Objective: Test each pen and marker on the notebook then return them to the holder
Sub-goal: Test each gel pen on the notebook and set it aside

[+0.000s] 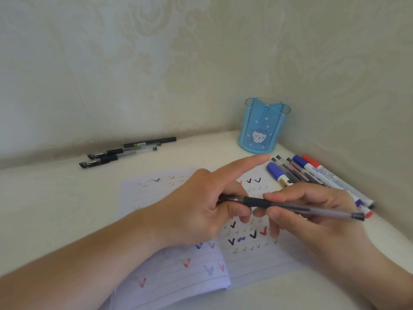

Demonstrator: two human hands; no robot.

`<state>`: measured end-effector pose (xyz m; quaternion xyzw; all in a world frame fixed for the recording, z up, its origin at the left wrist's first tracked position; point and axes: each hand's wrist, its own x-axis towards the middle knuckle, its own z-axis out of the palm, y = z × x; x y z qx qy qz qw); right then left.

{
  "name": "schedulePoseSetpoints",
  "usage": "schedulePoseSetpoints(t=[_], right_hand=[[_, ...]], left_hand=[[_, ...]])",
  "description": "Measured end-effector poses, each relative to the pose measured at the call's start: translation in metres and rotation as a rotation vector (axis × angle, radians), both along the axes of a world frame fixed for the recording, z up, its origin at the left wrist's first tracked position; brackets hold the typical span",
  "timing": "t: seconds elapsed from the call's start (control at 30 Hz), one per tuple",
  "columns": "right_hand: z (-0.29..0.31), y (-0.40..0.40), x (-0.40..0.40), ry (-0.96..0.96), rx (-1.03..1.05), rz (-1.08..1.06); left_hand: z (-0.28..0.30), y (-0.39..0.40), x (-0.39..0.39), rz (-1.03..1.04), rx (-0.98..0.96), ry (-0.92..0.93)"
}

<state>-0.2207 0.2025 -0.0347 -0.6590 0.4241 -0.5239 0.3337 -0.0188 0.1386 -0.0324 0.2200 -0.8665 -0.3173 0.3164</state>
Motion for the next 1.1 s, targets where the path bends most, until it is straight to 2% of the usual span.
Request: schedulePoseSetpoints(t=[0.13,0.23,0.33,0.43,0.53,0.6,0.67,0.8,1.1], right_hand=[[0.002,0.0,0.004,0.04,-0.078,-0.021],[0.001,-0.01,0.005,0.089,-0.164,0.023],[0.002,-0.019,-0.005,-0.028,-0.27,0.081],[0.013,-0.021,-0.027,-0.047,-0.363,-0.123],[0.022,-0.021,-0.052,0.103,-0.308,-0.509],[0.019,-0.026,-0.066,0.392,-0.183,-0.713],[0.015,-0.032,-0.071,0.7,-0.02,-0.793],[0.006,-0.039,-0.068,1.053,0.132,-0.815],[0.005,-0.039,-0.069,1.045,0.206,-0.849]], left_hand=[[-0.001,-0.001,-0.001,-0.009,0.045,0.063],[0.0,-0.002,-0.003,-0.003,0.056,0.041],[0.0,-0.008,0.003,0.041,-0.019,-0.068],[0.001,-0.025,0.016,0.242,-0.155,-0.137],[-0.001,-0.051,0.029,0.605,-0.257,-0.124],[-0.004,-0.067,0.042,0.817,-0.274,-0.228],[-0.007,-0.079,0.058,0.965,-0.299,-0.418],[-0.007,-0.089,0.08,1.158,-0.206,-0.626],[-0.012,-0.097,0.094,1.29,-0.11,-0.723]])
